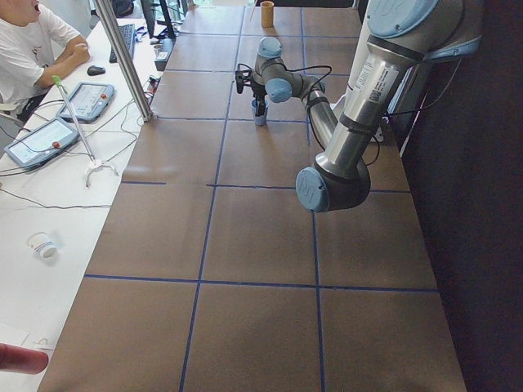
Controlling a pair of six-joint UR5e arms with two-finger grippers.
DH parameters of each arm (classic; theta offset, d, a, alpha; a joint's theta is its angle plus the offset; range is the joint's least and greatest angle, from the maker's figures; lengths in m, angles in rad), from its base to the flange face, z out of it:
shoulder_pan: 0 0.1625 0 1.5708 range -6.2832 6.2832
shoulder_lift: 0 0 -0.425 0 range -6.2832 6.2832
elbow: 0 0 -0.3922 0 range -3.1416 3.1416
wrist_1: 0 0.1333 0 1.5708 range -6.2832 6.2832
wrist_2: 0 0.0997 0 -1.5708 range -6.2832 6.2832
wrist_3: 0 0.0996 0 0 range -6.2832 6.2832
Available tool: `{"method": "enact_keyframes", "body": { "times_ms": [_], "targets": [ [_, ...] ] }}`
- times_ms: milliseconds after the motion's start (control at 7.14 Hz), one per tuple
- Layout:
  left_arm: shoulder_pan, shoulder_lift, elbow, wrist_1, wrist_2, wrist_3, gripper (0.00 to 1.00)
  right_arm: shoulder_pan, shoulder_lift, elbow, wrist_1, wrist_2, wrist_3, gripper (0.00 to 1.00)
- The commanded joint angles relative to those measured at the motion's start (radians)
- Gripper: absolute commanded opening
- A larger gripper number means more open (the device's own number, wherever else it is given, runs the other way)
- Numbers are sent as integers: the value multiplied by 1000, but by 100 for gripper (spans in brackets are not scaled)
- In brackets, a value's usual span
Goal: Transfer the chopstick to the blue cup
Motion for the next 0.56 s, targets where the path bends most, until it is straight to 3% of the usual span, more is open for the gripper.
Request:
{"method": "enact_keyframes", "body": {
  "times_ms": [0, 280, 420],
  "targets": [
    [-3, 2, 4, 0, 13, 1, 100, -195, 115, 60, 5, 95, 408, 0],
    [-3, 2, 35, -17, 30, 24, 100, -399, 272, 117, 81, 94, 876, 0],
    [-9, 2, 53, -50, 32, 44, 100, -523, 325, 104, 221, 82, 1149, 0]
  ]
}}
